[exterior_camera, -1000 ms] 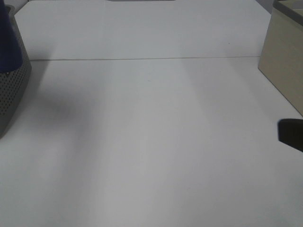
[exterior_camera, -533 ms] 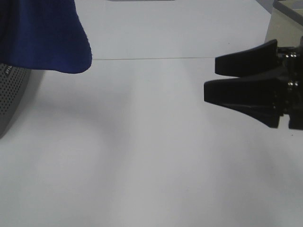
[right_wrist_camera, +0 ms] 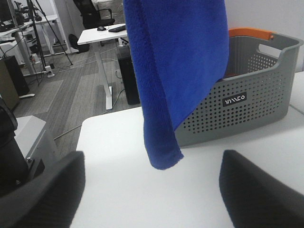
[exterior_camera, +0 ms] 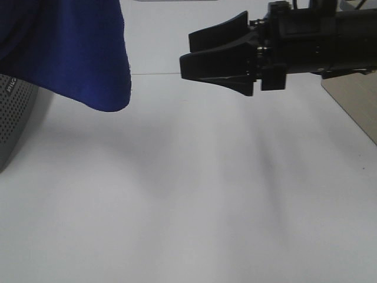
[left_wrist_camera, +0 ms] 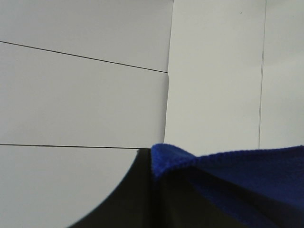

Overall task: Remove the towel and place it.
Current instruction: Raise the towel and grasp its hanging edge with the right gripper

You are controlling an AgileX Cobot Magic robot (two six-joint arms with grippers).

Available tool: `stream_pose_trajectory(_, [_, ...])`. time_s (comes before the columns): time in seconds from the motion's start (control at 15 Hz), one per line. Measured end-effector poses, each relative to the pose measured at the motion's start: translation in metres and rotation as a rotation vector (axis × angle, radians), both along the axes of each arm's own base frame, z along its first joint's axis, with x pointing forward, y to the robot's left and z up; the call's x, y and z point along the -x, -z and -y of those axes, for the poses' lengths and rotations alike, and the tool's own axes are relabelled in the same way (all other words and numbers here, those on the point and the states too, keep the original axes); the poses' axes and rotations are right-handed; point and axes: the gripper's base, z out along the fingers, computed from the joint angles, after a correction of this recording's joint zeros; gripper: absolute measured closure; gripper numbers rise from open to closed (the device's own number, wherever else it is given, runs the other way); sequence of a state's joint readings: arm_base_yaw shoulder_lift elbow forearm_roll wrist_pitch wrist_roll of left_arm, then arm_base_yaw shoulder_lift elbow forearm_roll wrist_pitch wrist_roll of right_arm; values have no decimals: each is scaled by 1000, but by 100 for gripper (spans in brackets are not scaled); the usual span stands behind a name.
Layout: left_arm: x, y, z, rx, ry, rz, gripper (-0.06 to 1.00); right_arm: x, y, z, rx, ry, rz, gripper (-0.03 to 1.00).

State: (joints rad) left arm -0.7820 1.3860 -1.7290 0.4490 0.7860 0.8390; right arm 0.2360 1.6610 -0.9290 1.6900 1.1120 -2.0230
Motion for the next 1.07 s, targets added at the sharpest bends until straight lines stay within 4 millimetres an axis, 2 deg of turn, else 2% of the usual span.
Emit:
stream_pose_trajectory(0.13, [-4, 2, 5, 3, 12, 8, 94, -15, 7, -19, 9, -33, -10, 20])
stream_pose_trajectory(0.4, [-9, 6, 11, 2, 21, 12, 94, -30, 18, -54, 17, -89, -12, 20])
stream_pose_trajectory(0.6, [-10, 6, 12, 2, 23, 14, 94, -43, 26, -66, 3, -78, -23, 20])
stream_pose_trajectory(0.8, [-10, 7, 12, 1, 23, 13, 94, -35, 30, -81, 4, -119, -19, 21])
stream_pose_trajectory(0.93, [-10, 7, 13, 7, 26, 7, 94, -28, 34, -96, 40, -127, -6, 25])
stream_pose_trajectory(1.0, [-10, 7, 13, 7, 26, 7, 94, -28, 34, -96, 40, -127, -6, 25])
stream_pose_trajectory(1.07, [-10, 7, 13, 9, 28, 5, 94, -28, 39, -99, 54, -123, -12, 38])
